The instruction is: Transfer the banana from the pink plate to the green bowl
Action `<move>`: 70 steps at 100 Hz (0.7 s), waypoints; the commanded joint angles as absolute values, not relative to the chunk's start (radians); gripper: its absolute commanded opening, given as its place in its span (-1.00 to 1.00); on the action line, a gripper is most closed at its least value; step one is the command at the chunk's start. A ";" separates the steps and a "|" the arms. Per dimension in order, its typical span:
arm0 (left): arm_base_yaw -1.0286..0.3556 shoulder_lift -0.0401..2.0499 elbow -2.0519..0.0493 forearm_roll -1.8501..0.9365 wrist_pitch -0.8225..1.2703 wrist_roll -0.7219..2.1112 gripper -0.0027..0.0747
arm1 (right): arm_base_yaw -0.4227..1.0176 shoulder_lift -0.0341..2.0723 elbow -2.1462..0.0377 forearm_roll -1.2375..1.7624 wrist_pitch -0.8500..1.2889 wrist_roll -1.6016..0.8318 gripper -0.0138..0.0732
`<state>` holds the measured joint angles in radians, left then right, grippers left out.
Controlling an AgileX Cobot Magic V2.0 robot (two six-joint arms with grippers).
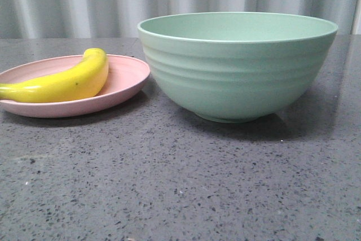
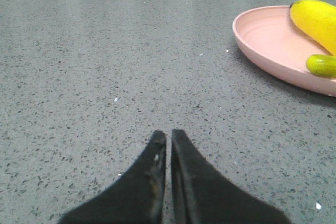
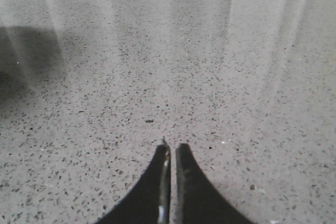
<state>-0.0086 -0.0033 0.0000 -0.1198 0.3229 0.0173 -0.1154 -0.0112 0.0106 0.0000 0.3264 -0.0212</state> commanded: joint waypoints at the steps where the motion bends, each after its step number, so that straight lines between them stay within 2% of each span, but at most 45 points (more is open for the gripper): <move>1: -0.007 -0.030 0.011 -0.128 0.251 0.012 -0.98 | -0.123 -0.032 0.031 -0.017 0.306 -0.021 -0.84; 38: -0.007 -0.030 0.011 -0.128 0.118 0.012 -0.98 | -0.123 -0.032 0.031 -0.027 0.298 -0.021 -0.84; 70: -0.007 -0.030 0.011 -0.128 0.087 0.012 -0.98 | -0.123 -0.032 0.031 -0.028 0.102 -0.021 -0.84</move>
<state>-0.0086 -0.0033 0.0012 -0.1198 0.1740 0.0173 -0.1154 -0.0112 0.0106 -0.0164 0.2383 -0.0212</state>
